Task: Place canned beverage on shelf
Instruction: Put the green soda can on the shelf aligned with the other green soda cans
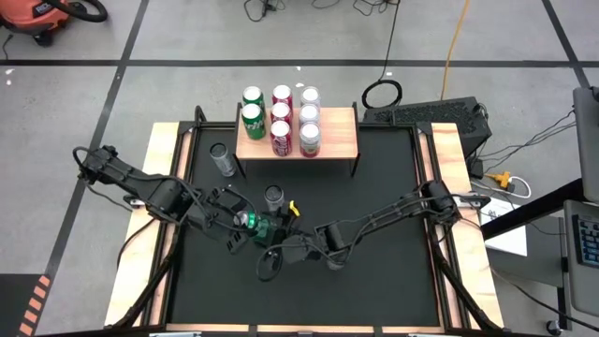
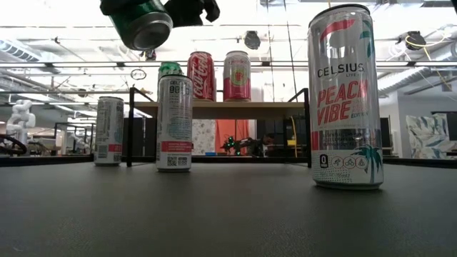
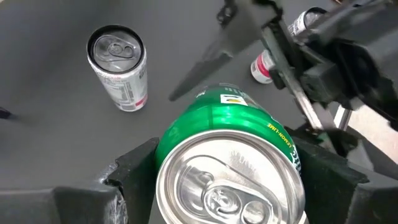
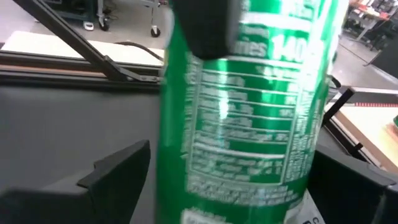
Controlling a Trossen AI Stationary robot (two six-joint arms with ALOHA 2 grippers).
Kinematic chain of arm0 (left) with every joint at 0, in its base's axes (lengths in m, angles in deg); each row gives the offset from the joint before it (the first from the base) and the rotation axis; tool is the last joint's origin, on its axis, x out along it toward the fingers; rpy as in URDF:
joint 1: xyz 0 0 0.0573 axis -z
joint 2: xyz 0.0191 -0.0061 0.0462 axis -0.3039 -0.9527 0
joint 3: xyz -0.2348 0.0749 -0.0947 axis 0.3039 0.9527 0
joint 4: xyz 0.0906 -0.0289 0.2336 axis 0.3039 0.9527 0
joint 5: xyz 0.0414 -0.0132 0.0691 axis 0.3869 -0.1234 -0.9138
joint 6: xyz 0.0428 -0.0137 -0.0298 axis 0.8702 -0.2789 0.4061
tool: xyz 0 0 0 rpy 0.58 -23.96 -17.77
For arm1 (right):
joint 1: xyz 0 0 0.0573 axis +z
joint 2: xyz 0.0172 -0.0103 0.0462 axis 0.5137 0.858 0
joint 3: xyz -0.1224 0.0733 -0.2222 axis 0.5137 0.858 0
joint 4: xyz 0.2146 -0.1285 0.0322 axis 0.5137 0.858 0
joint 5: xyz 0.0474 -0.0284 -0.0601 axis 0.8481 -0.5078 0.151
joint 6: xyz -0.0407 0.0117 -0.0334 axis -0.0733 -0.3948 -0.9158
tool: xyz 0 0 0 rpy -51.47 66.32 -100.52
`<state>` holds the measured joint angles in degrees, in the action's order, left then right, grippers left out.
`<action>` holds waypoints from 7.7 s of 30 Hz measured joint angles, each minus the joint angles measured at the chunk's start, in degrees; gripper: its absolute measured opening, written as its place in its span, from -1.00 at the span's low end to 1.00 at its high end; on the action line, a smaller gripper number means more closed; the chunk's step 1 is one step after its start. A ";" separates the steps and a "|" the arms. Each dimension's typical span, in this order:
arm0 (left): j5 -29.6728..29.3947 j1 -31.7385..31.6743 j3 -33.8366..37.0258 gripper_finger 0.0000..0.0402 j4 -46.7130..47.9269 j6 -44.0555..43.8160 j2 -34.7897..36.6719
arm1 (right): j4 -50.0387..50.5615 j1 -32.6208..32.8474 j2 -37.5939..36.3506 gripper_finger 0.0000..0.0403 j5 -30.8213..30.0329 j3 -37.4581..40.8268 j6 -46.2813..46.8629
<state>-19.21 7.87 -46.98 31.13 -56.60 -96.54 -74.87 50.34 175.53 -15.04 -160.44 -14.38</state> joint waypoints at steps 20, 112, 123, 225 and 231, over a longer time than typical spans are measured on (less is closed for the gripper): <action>-4.90 0.00 0.00 0.61 -0.79 6.87 0.00 | 0.72 -0.84 -0.04 0.38 0.03 0.02 -1.25; -8.28 3.15 10.32 0.92 -60.93 71.26 -0.10 | -51.10 -11.08 -28.48 0.36 62.93 47.87 -5.73; 2.07 0.12 10.29 0.92 -60.04 62.82 -2.01 | -51.01 -11.16 -28.46 0.36 67.57 47.87 -5.71; -4.72 -3.77 10.19 0.82 -56.81 57.16 -6.13 | -42.83 -7.33 -28.87 0.38 34.17 46.31 -5.85; -13.29 2.14 10.19 0.95 -42.83 48.53 2.38 | -40.10 -7.35 -28.87 0.37 34.01 46.31 -4.92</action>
<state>-32.50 10.01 -36.79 -11.70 -8.07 -94.16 -114.96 42.99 146.66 18.97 -114.12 -19.30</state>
